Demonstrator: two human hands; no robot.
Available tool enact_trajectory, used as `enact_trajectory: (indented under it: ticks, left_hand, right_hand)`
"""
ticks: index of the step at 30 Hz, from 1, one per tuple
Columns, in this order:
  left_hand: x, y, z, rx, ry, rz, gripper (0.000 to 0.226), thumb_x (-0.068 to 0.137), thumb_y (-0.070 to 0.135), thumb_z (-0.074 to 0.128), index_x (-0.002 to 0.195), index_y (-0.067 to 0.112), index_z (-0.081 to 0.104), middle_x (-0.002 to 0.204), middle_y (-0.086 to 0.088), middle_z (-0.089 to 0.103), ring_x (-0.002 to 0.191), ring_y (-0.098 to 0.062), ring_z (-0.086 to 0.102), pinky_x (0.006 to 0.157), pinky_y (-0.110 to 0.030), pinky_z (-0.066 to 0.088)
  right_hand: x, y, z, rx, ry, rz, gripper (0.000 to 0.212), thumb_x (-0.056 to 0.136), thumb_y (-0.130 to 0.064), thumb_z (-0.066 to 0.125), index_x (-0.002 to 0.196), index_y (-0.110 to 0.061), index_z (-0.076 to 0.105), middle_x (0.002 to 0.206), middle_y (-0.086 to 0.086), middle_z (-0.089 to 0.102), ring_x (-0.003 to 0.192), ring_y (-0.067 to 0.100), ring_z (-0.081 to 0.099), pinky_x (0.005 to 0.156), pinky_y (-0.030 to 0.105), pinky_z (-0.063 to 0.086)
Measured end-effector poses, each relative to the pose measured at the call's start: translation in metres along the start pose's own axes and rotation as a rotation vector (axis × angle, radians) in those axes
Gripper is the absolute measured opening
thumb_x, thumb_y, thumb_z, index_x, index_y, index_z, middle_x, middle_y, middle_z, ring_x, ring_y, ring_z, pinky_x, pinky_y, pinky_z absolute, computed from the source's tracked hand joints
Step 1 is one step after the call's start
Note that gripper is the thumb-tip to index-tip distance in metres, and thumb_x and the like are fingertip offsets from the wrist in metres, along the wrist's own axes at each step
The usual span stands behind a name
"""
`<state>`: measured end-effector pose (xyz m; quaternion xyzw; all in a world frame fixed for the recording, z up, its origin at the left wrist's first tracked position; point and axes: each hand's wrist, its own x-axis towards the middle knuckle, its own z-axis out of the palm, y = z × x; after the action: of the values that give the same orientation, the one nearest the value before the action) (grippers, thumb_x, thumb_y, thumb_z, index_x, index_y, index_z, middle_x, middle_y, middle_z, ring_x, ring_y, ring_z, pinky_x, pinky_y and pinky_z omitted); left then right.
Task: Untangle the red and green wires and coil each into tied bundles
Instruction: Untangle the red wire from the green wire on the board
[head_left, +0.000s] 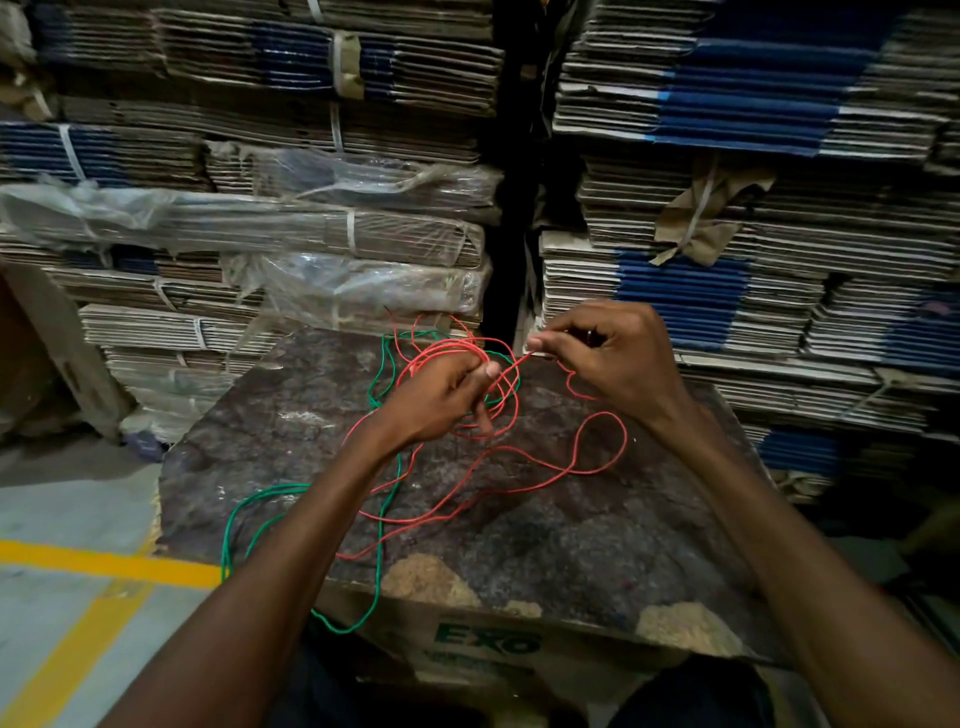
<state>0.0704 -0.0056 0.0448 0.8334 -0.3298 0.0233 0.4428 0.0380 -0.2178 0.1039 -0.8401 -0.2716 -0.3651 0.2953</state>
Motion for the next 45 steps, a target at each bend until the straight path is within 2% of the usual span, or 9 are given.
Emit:
enact_trajectory:
  ticks: [4, 9, 15, 20, 25, 30, 34, 38, 45]
  left_hand:
    - [-0.007, 0.0, 0.004, -0.154, -0.111, -0.034, 0.039, 0.102, 0.037, 0.036, 0.075, 0.014, 0.053, 0.045, -0.002, 0.059, 0.063, -0.037, 0.067, 0.068, -0.043, 0.051]
    - [-0.02, 0.014, 0.002, -0.5, -0.189, -0.119, 0.04, 0.101, 0.041, 0.038, 0.076, 0.016, 0.056, 0.038, -0.001, 0.047, 0.073, -0.029, 0.071, 0.075, -0.04, 0.039]
    - [-0.029, 0.032, -0.004, -1.004, -0.161, -0.12, 0.035, 0.089, 0.05, 0.051, 0.068, 0.023, 0.054, 0.04, 0.002, 0.044, 0.076, -0.023, 0.071, 0.074, -0.036, 0.05]
    - [-0.028, 0.027, -0.002, -1.341, -0.137, -0.006, 0.033, 0.09, 0.047, 0.053, 0.069, 0.023, 0.059, 0.1, -0.008, 0.072, 0.125, -0.036, 0.054, 0.09, -0.061, 0.046]
    - [-0.024, 0.025, -0.017, -1.533, -0.154, 0.164, 0.041, 0.097, 0.042, 0.033, 0.077, 0.021, 0.062, 0.146, -0.013, 0.046, 0.14, -0.036, 0.028, 0.094, -0.074, 0.025]
    - [-0.017, 0.021, -0.02, -1.542, -0.049, 0.205, 0.03, 0.093, 0.039, 0.047, 0.076, 0.023, 0.064, 0.148, -0.012, 0.043, 0.138, -0.039, 0.033, 0.091, -0.077, 0.029]
    - [-0.01, 0.02, -0.027, -1.471, 0.059, 0.212, 0.015, 0.081, 0.038, 0.068, 0.073, 0.026, 0.066, 0.148, -0.008, 0.045, 0.125, -0.039, 0.051, 0.087, -0.077, 0.033]
    - [-0.001, 0.021, -0.034, -1.444, 0.102, 0.22, 0.017, 0.082, 0.045, 0.062, 0.077, 0.029, 0.066, 0.149, -0.004, 0.043, 0.115, -0.035, 0.055, 0.086, -0.072, 0.04]
    - [0.018, 0.016, -0.031, -1.22, 0.518, 0.062, 0.029, 0.098, 0.033, 0.045, 0.079, 0.023, 0.066, 0.137, -0.014, 0.055, 0.074, -0.017, 0.055, 0.069, -0.046, 0.049]
  right_hand:
    - [0.011, 0.009, -0.002, 0.06, -0.061, 0.016, 0.019, 0.08, -0.036, 0.076, 0.077, -0.018, 0.077, 0.071, -0.009, 0.07, 0.061, 0.007, 0.059, 0.055, 0.031, 0.043]
    - [0.019, 0.026, -0.004, 0.117, -0.114, 0.08, 0.015, 0.079, -0.039, 0.077, 0.077, -0.024, 0.077, 0.07, -0.009, 0.07, 0.061, 0.009, 0.059, 0.054, 0.035, 0.043]
    - [0.013, 0.042, -0.004, 0.311, -0.169, 0.259, 0.004, 0.079, -0.021, 0.079, 0.08, -0.019, 0.075, 0.066, -0.002, 0.069, 0.057, 0.01, 0.051, 0.052, 0.032, 0.037]
    - [-0.007, 0.052, 0.005, 0.505, -0.146, 0.46, 0.021, 0.076, -0.019, 0.078, 0.08, 0.001, 0.073, 0.064, 0.013, 0.062, 0.053, 0.011, 0.046, 0.047, 0.018, 0.033]
    - [-0.029, 0.069, 0.008, 0.583, -0.117, 0.591, 0.022, 0.078, -0.021, 0.074, 0.074, 0.0, 0.069, 0.051, -0.005, 0.056, 0.042, 0.007, 0.039, 0.042, 0.021, 0.03]
    - [-0.048, 0.07, 0.027, 0.401, -0.318, 0.499, 0.009, 0.086, -0.031, 0.07, 0.084, -0.025, 0.075, 0.071, -0.017, 0.07, 0.068, -0.005, 0.057, 0.065, 0.015, 0.043]
    - [-0.061, 0.069, 0.037, 0.033, -0.503, 0.4, 0.043, 0.086, -0.07, 0.049, 0.098, -0.035, 0.072, 0.07, -0.018, 0.067, 0.063, -0.009, 0.055, 0.062, 0.029, 0.044]
    - [-0.069, 0.052, 0.043, -0.218, -0.669, 0.253, 0.042, 0.094, -0.064, 0.039, 0.075, -0.03, 0.055, 0.067, -0.01, 0.064, 0.06, 0.001, 0.053, 0.06, 0.028, 0.042]
    - [-0.068, 0.037, 0.047, -0.241, -0.569, -0.021, 0.027, 0.094, -0.047, 0.044, 0.094, -0.023, 0.056, 0.08, 0.006, 0.067, 0.085, 0.032, 0.063, 0.06, 0.038, 0.046]
